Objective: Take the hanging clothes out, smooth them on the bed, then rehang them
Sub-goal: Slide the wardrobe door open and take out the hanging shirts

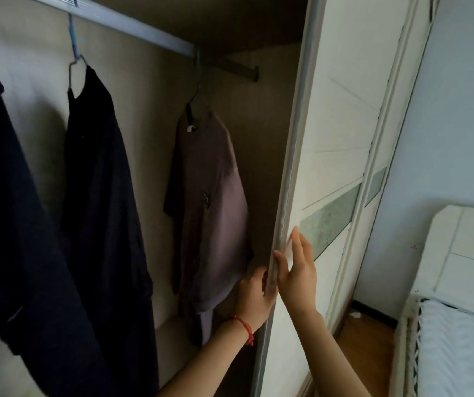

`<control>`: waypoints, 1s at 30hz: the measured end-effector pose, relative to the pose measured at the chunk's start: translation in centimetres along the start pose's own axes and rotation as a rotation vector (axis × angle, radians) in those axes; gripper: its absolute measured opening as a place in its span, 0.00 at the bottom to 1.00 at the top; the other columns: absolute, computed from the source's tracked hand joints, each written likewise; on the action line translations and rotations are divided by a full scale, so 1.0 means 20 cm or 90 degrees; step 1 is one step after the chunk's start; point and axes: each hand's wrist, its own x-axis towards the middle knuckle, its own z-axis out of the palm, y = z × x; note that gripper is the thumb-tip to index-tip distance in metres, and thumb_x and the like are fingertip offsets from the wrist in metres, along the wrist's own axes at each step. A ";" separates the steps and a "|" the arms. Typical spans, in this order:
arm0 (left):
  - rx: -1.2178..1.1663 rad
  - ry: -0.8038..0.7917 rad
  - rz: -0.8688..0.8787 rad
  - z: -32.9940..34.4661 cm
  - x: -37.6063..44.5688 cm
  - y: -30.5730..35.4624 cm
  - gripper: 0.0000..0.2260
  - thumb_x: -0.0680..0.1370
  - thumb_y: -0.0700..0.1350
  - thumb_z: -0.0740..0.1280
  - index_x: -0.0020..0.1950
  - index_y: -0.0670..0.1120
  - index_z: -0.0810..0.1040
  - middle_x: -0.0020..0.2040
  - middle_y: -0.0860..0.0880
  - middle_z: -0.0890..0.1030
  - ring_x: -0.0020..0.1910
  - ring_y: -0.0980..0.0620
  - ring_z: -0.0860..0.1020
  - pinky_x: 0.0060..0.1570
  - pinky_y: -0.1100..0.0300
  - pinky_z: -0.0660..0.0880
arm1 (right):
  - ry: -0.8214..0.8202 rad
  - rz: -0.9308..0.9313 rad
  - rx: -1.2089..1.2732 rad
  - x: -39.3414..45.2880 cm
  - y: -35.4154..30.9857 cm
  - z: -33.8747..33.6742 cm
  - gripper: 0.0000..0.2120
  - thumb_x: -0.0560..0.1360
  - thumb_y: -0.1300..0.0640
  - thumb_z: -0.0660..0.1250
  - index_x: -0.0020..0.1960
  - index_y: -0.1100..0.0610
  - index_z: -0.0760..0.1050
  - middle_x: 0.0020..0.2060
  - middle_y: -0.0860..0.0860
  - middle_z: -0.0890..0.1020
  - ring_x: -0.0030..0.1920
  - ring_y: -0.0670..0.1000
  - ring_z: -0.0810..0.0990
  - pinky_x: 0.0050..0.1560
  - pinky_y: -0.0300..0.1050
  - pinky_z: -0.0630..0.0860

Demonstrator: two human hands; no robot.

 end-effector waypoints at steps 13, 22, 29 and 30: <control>0.118 0.400 0.496 -0.47 0.34 0.37 0.10 0.75 0.43 0.62 0.53 0.43 0.78 0.50 0.45 0.81 0.52 0.54 0.76 0.53 0.66 0.73 | 0.003 0.066 0.014 0.13 0.15 0.02 0.26 0.75 0.60 0.65 0.71 0.60 0.63 0.66 0.60 0.72 0.65 0.61 0.73 0.62 0.49 0.68; -0.018 0.392 0.080 -0.81 0.78 0.63 0.21 0.76 0.45 0.64 0.67 0.41 0.68 0.66 0.41 0.72 0.65 0.44 0.72 0.60 0.57 0.69 | -0.012 0.105 0.017 0.13 0.15 0.04 0.26 0.76 0.57 0.64 0.72 0.58 0.62 0.68 0.57 0.70 0.67 0.59 0.71 0.65 0.52 0.68; -0.058 0.254 -0.086 -0.84 0.96 0.75 0.17 0.77 0.43 0.63 0.64 0.39 0.71 0.63 0.40 0.76 0.62 0.42 0.75 0.56 0.54 0.73 | -0.013 0.109 0.023 0.13 0.16 0.05 0.28 0.74 0.60 0.67 0.72 0.59 0.62 0.68 0.58 0.71 0.67 0.60 0.71 0.63 0.50 0.67; -0.052 0.243 -0.097 -0.84 0.97 0.75 0.17 0.77 0.43 0.63 0.65 0.38 0.70 0.63 0.40 0.76 0.62 0.42 0.74 0.57 0.54 0.72 | -0.012 0.107 0.020 0.13 0.16 0.06 0.28 0.74 0.60 0.67 0.72 0.59 0.62 0.68 0.58 0.71 0.67 0.60 0.71 0.63 0.50 0.67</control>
